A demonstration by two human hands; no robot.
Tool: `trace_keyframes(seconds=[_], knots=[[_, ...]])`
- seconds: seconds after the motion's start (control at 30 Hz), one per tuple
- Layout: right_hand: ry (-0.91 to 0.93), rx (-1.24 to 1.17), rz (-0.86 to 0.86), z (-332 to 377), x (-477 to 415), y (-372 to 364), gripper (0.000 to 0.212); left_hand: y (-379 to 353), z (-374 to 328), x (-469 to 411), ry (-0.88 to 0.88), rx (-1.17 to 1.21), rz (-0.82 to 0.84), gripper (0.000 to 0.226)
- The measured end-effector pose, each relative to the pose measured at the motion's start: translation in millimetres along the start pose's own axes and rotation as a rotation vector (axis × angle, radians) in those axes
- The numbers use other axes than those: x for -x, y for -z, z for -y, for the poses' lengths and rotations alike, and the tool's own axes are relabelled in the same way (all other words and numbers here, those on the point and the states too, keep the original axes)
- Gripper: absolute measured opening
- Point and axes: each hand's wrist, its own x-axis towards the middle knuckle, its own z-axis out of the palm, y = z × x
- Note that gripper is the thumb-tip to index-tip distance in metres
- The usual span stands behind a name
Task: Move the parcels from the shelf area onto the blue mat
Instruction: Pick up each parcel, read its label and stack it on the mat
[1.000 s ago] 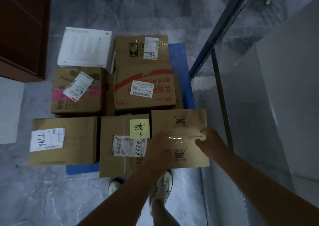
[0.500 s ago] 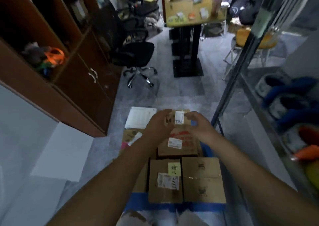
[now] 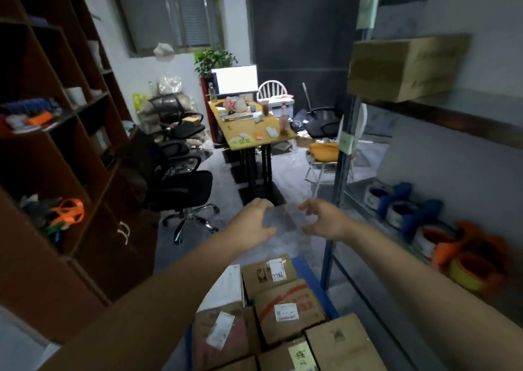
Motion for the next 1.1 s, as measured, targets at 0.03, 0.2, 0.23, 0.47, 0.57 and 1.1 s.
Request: trace_keyframes(seconds=[0.03, 0.2, 0.23, 0.47, 0.57, 1.1], knots=[[-0.028, 0.082, 0.015, 3, 10, 0, 0.059, 6, -2, 2, -0.018, -0.006, 0.021, 0.053], [-0.231, 0.303, 0.103, 15, 84, 1, 0.057, 13, -28, 14, -0.176, 0.015, 0.118, 0.062], [-0.266, 0.302, 0.063, 17, 102, 5, 0.055, 11, -37, 18, -0.217, 0.007, 0.145, 0.063], [-0.476, 0.291, -0.121, 2, 239, 47, 0.055, -25, -143, 50, -0.506, 0.002, 0.276, 0.066], [-0.577, 0.327, -0.22, -11, 311, 49, 0.049, -54, -199, 81, -0.657, 0.015, 0.306, 0.061], [-1.132, 0.066, -0.63, -67, 770, 38, 0.058, -243, -508, 346, -1.281, -0.088, 0.679, 0.063]])
